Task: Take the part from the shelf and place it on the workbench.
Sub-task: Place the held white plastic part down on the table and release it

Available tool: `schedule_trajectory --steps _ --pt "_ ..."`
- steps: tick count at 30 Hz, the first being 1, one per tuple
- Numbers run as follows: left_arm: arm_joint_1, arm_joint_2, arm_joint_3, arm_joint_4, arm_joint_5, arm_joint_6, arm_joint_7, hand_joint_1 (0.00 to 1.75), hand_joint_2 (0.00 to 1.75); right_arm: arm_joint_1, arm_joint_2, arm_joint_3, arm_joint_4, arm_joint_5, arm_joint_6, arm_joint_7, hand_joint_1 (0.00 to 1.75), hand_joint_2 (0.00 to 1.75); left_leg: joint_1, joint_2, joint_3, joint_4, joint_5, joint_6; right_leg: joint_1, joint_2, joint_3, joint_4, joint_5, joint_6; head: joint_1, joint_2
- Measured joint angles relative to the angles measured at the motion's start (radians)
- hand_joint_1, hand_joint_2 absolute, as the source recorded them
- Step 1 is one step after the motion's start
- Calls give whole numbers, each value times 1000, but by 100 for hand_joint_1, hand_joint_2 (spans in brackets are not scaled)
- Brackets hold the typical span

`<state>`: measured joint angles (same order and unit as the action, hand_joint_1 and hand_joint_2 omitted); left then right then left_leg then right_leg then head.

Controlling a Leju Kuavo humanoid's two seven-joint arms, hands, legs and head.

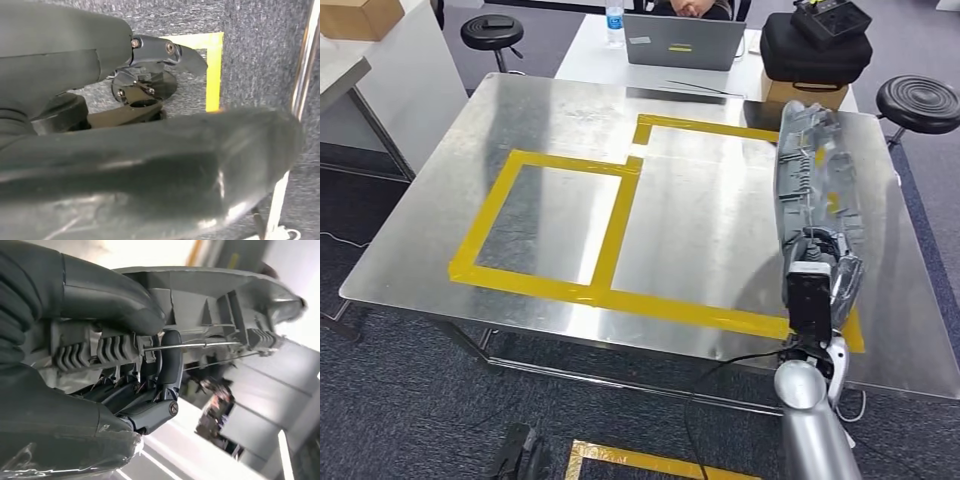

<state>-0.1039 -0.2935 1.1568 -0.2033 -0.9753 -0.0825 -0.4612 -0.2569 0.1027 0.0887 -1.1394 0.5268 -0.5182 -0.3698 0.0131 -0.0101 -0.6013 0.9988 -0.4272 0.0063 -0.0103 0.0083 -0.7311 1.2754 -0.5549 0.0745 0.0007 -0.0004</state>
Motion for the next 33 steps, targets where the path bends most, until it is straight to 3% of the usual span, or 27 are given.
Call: schedule_trajectory --steps 1,2,4,6,7,11,13,15,16,17,18,20,22,25,27,28,31,32,33 --pt "1 2 -4 0 -6 -1 1 0 175 -30 -8 -7 59 6 22 6 175 175 0 0 1 0 -1 0 0 0 -19 32 -2 2 0 0" --pt "1 4 -8 0 -10 -3 1 0 175 -60 -12 -13 115 11 42 12 175 175 0 -1 3 0 -2 0 -1 -1 -19 25 15 2 0 0" --pt "-1 6 -16 0 -18 -6 0 0 175 -122 -17 -19 225 29 62 24 175 175 1 -3 10 0 -6 -5 -2 -1 34 -96 88 1 0 0" --pt "-3 9 -24 0 -23 -7 -1 0 175 -174 -18 -20 319 51 64 30 175 175 -1 -6 13 2 -9 -15 -1 0 96 -218 133 -4 1 0" --pt "-4 10 -28 0 -26 -8 -1 0 175 -196 -18 -20 359 61 66 33 175 175 -3 -7 13 1 -9 -20 0 0 109 -244 137 -10 0 0" --pt "-10 13 -43 0 -45 -11 6 0 175 -273 -9 -15 497 130 90 77 175 175 -1 -6 7 5 -16 -42 3 3 110 -253 136 -42 -5 0" --pt "-17 13 -54 0 -55 -18 15 0 175 -315 2 -2 560 178 120 117 175 175 -1 -4 -30 85 -62 -50 0 3 111 -256 137 -54 -10 0" --pt "-23 13 -63 0 -62 -24 21 0 175 -345 12 16 616 209 148 147 175 175 -1 -3 -102 224 -121 -52 1 3 111 -256 136 -58 -13 0" --pt "-24 13 -67 0 -62 -25 23 0 175 -353 16 24 638 217 157 155 175 175 -2 -3 -130 273 -133 -52 3 3 112 -256 135 -59 -13 0" --pt "-24 14 -69 0 -63 -26 24 0 175 -357 19 31 654 221 161 160 175 175 -2 -3 -142 288 -125 -51 3 3 113 -256 134 -59 -13 0" --pt "-24 14 -72 0 -64 -26 25 0 175 -361 21 36 668 224 166 162 175 175 -2 -3 -135 263 -98 -49 4 3 115 -255 133 -59 -13 0" --pt "-24 14 -76 0 -68 -27 26 0 175 -376 25 43 691 227 204 168 175 175 -2 -1 -79 137 -21 -45 5 3 118 -255 130 -54 -13 0" --pt "-26 13 -81 0 -72 -29 29 0 175 -397 29 48 715 222 295 167 175 175 -2 0 -28 29 14 -39 9 6 117 -252 127 -46 -13 0" --pt "-29 12 -89 0 -79 -33 38 0 175 -410 36 65 740 233 407 150 175 175 -2 -1 -17 3 12 -24 10 9 116 -258 128 -30 -12 0" --pt "-31 12 -95 0 -83 -38 43 0 175 -413 44 84 751 253 440 136 175 175 1 -1 -15 0 13 -12 9 6 104 -233 109 -20 -8 0" --pt "-33 11 -98 0 -84 -42 45 0 175 -416 48 95 755 263 451 131 175 175 3 -1 -14 -1 13 -8 8 4 84 -191 85 -15 -6 0" --pt "-36 11 -103 0 -85 -47 49 0 175 -422 60 123 769 281 468 127 175 175 3 -1 -13 -1 11 -2 7 0 -13 9 3 -7 -2 0" --pt "-36 11 -104 0 -85 -47 50 0 175 -422 62 130 774 283 470 126 175 175 3 -2 -12 -1 10 -1 7 0 -31 41 1 -6 -2 0" --pt "-36 10 -104 0 -85 -47 50 0 175 -422 64 136 778 284 471 126 175 175 3 -3 -10 0 9 -2 6 0 -29 31 19 -7 -2 0"
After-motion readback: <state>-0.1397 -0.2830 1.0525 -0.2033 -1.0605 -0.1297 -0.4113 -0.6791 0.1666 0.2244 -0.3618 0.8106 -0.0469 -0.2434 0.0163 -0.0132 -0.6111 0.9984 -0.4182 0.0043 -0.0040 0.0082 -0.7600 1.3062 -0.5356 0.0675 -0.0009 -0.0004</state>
